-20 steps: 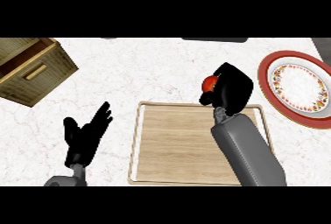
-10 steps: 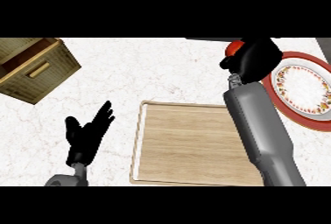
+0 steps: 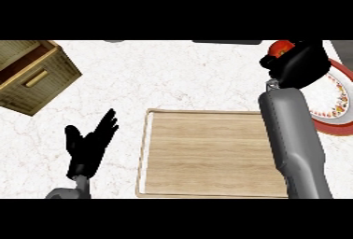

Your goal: Pick the tomato from the tray and place it in the plate

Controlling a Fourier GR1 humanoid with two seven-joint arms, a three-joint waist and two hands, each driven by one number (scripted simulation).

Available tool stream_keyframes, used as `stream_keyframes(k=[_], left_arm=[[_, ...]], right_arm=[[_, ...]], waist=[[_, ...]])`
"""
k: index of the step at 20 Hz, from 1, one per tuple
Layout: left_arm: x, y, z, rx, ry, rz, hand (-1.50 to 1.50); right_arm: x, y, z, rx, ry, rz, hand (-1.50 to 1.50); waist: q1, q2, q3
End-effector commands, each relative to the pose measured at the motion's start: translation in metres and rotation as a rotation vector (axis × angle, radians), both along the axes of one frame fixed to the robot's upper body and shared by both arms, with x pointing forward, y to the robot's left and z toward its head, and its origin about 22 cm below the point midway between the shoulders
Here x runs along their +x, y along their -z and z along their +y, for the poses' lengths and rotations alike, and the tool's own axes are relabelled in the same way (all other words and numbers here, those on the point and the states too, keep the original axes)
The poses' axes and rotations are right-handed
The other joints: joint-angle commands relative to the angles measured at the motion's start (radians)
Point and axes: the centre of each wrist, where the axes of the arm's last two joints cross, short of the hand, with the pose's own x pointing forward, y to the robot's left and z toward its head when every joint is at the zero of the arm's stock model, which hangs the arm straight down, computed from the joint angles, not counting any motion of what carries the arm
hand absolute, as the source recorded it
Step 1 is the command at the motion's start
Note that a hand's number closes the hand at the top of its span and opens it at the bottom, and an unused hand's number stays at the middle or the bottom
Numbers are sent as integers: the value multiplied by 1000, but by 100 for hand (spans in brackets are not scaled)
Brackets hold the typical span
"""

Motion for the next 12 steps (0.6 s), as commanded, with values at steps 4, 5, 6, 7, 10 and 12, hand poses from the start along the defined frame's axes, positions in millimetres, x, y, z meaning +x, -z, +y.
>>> stream_keyframes(k=[4,5,6,7,10,12], left_arm=[[-11,13,0,17,-14,34,0],[-3,10,1,8,-23,21,0],[-6,7,4,7,-24,32,0],[-5,7,-3,-4,-1,28,0],[-9,11,7,-12,-17,36,0],[-5,7,-4,-8,-30,18,0]], right_arm=[[-9,41,-62,73,232,-185,150],[-7,41,-80,72,258,-184,150],[-4,37,-86,71,265,-185,150],[-2,36,-102,81,295,-191,150],[-9,50,-132,56,311,-199,150],[-10,58,-140,63,303,-220,150]], waist=[[-21,-5,-1],[-17,2,0],[-18,-5,0],[-8,1,0],[-16,-4,0],[-20,-7,0]])
